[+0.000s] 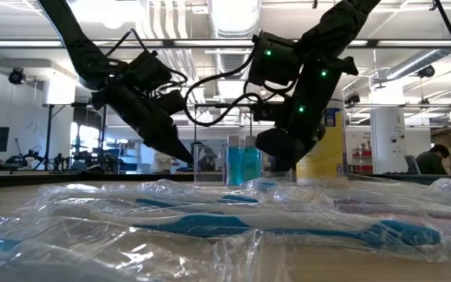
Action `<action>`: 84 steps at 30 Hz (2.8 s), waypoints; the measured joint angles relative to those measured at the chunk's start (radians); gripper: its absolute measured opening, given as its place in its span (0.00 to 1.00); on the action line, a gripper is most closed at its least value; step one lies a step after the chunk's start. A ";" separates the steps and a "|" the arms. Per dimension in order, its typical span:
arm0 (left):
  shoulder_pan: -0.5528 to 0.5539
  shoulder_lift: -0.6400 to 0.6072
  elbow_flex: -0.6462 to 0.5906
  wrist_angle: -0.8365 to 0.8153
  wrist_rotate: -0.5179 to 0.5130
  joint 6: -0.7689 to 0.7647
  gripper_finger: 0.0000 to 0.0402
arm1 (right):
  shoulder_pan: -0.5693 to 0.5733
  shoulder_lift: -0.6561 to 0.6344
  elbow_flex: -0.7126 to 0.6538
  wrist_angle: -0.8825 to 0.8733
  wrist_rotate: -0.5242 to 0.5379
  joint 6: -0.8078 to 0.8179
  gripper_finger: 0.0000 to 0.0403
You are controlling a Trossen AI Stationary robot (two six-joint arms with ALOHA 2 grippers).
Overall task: Pick & Place toothbrushing station
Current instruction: Adjust the transparent organizer, then put the blue mouthwash into the transparent organizer
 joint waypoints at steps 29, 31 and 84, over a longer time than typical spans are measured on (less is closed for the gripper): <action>-0.102 -0.254 -0.016 -0.253 0.006 -0.058 0.04 | 0.213 -0.406 -0.038 -0.210 0.003 0.061 0.02; -0.158 -0.235 -0.027 -0.224 0.003 -0.072 0.03 | 0.215 -0.431 -0.056 -0.203 0.004 0.061 0.02; -0.276 -0.711 0.011 -0.550 0.015 -0.141 0.06 | 0.246 -0.529 -0.167 0.357 -0.409 -0.411 0.02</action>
